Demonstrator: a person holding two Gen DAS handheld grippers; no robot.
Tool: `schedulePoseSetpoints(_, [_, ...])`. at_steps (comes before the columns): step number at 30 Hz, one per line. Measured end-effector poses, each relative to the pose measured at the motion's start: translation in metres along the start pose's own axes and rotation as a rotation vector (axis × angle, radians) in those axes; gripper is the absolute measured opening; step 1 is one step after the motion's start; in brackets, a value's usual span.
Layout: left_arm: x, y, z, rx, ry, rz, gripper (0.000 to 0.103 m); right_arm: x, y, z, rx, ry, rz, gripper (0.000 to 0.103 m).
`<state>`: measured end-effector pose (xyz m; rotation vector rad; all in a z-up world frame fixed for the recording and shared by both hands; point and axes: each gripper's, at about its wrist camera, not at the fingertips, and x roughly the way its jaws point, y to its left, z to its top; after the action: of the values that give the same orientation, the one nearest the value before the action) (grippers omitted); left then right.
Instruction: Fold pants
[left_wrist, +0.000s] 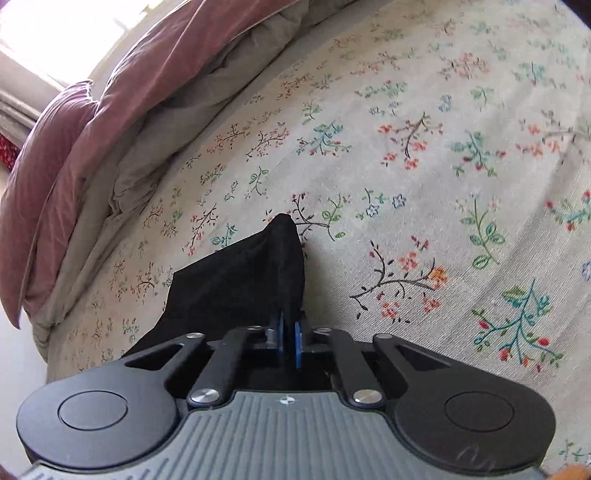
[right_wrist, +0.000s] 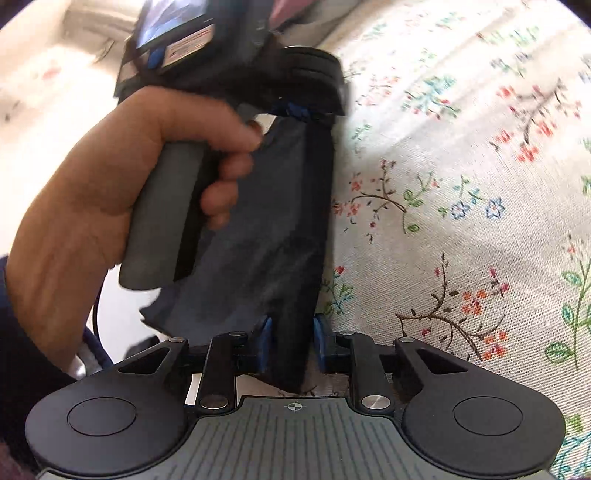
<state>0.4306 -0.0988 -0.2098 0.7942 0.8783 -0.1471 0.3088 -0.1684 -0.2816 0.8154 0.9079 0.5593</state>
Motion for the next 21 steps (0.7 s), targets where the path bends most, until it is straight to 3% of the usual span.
schedulePoseSetpoints(8, [-0.031, 0.05, -0.002, -0.191, -0.061, -0.116, 0.025, -0.001, 0.005, 0.003, -0.038, -0.005, -0.01, 0.027])
schedulePoseSetpoints(13, [-0.035, 0.07, -0.002, -0.25, -0.075, -0.154, 0.025, 0.007, 0.01, 0.003, -0.015, -0.019, 0.012, 0.039])
schedulePoseSetpoints(18, [-0.038, 0.072, -0.001, -0.281, -0.084, -0.152, 0.025, 0.016, 0.014, 0.008, -0.023, -0.031, 0.021, 0.04])
schedulePoseSetpoints(20, [-0.041, 0.074, -0.001, -0.304, -0.083, -0.168, 0.025, 0.017, 0.023, 0.008, -0.064, -0.014, 0.005, 0.004])
schedulePoseSetpoints(21, [-0.042, 0.074, -0.001, -0.312, -0.088, -0.176, 0.025, 0.017, 0.028, 0.007, -0.096, -0.001, -0.018, 0.004])
